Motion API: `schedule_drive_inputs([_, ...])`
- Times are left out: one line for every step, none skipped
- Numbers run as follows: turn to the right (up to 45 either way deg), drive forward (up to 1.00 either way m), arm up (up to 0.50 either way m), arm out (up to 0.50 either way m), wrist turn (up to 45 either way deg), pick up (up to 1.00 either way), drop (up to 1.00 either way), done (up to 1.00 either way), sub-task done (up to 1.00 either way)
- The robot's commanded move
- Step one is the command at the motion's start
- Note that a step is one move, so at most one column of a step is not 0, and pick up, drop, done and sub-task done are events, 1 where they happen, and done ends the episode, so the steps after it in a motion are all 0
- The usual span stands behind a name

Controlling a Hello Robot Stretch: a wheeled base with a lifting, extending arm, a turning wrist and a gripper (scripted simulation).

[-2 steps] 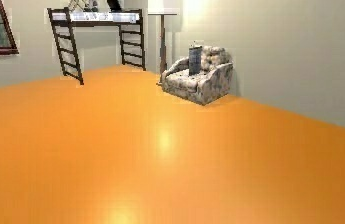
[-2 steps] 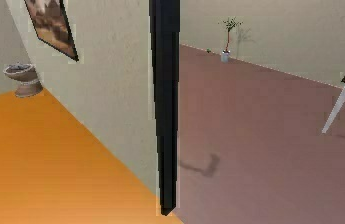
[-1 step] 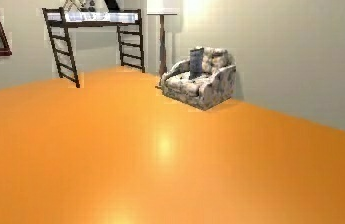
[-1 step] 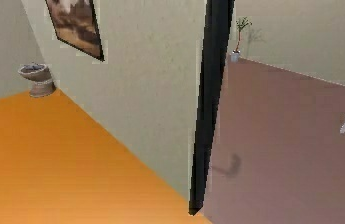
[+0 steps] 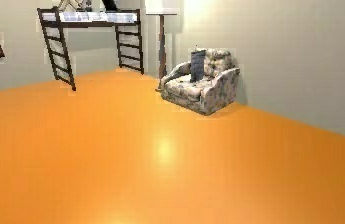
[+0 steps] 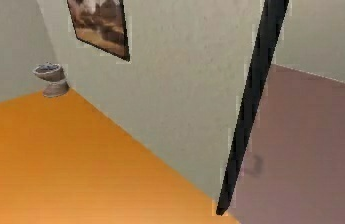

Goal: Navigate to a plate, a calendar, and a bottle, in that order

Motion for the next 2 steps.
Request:
schedule_drive_inputs([9.0,0.0,0.0,0.0,0.0,0.0,0.0,0.0,0.0])
schedule_drive_inputs([0.0,1.0,0.0,0.0,0.0,0.0,0.0,0.0,0.0])
